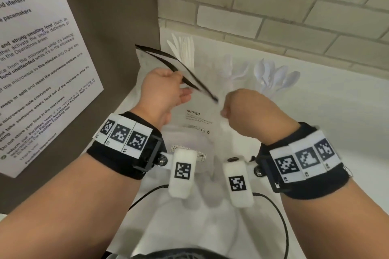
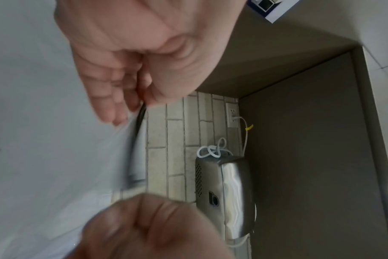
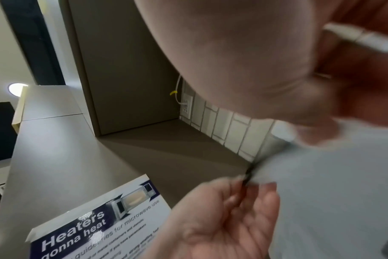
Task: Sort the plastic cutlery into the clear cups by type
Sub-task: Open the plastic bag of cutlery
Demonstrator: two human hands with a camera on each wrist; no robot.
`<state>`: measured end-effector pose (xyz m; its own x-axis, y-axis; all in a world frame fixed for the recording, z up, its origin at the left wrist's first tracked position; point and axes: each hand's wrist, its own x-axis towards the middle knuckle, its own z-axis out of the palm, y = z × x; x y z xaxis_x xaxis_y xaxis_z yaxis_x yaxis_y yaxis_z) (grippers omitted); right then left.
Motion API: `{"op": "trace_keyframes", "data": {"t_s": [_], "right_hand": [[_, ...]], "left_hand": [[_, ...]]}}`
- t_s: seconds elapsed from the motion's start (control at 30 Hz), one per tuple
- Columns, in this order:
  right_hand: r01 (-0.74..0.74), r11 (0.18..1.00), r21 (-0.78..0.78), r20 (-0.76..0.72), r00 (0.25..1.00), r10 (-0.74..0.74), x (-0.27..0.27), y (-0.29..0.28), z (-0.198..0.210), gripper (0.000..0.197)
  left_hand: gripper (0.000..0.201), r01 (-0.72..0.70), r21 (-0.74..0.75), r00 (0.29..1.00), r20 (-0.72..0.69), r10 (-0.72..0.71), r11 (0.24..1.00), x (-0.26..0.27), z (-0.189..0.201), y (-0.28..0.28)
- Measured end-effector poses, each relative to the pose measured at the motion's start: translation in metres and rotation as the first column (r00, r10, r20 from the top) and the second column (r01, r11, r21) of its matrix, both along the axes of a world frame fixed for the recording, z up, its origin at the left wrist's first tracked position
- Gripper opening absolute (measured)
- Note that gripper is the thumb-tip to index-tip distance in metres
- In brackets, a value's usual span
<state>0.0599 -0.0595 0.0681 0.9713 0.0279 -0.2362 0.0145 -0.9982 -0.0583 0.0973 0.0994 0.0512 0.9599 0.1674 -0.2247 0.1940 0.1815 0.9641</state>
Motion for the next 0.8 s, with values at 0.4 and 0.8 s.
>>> {"op": "trace_keyframes", "data": {"t_s": [0.4, 0.8], "right_hand": [[0.265, 0.615, 0.743, -0.117, 0.956, -0.27, 0.02, 0.03, -0.005, 0.03], [0.331, 0.188, 0.925, -0.267, 0.916, -0.299, 0.015, 0.029, 0.004, 0.023]], "left_hand": [[0.039, 0.089, -0.355, 0.996, 0.015, -0.089, 0.931, -0.017, -0.004, -0.003], [0.032, 0.006, -0.494, 0.981, -0.166, -0.101, 0.87, -0.001, 0.013, 0.016]]}}
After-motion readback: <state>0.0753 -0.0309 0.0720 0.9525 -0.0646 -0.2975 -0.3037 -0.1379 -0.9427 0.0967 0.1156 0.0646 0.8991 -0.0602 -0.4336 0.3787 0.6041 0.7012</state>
